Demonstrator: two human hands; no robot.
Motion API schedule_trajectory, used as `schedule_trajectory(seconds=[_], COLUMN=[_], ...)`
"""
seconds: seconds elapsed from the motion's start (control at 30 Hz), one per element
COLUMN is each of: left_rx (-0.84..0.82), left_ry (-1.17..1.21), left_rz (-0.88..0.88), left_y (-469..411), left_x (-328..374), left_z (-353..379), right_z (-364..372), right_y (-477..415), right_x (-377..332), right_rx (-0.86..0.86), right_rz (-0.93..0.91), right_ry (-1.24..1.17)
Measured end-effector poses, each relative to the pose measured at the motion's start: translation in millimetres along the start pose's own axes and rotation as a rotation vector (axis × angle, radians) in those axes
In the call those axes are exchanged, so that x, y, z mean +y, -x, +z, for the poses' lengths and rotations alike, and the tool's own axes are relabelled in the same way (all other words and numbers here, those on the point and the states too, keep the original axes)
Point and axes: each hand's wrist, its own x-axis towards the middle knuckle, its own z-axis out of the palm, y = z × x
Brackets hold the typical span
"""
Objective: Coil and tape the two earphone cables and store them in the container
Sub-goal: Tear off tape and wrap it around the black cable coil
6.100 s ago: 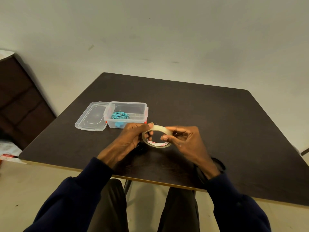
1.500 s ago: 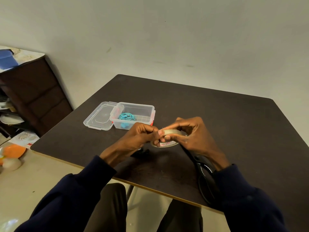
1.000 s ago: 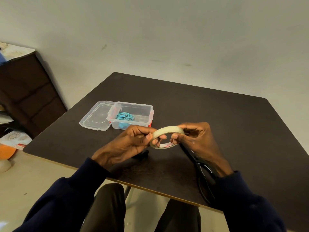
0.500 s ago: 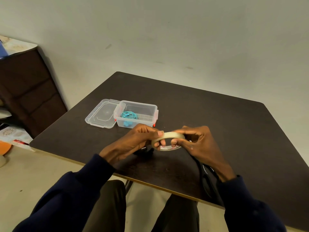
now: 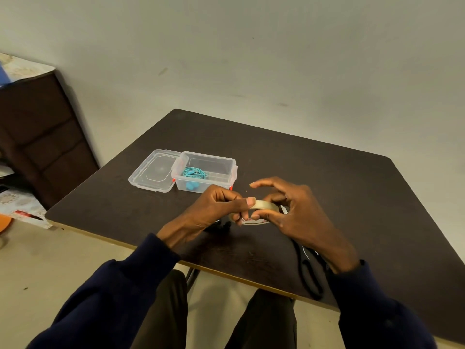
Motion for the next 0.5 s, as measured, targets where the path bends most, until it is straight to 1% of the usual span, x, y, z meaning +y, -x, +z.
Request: schedule_trajectory(seconds=[0.1,0.2,0.27,0.33,0.4,0.5], left_rx=[-0.002,-0.056,-0.039,-0.012,-0.012,0.021], left_ry=[0.027,0.186,0.331,0.424,0.396,0.192], left_rz=[0.002,-0.019,-0.037,-0.042,-0.035,-0.042], left_y=[2,7,9,9,8,4], left_x=[-4,-5,-6,-8,-10,-10], left_z=[2,-2,-5,-8,-10,-6], right_z=[4,6,6,8,11,10], right_y=[1,8,15,21,24,22], right_x=[-1,0,4,11,14,12], right_rx=[-0.002,0.035,0.08,0.118,0.146,0.159], right_rz=[-0.019,0.108,0.168,0.175,0.174,0.167], right_ry=[-0.033,-0.246,-0.368,-0.415,-0.413,-0.326])
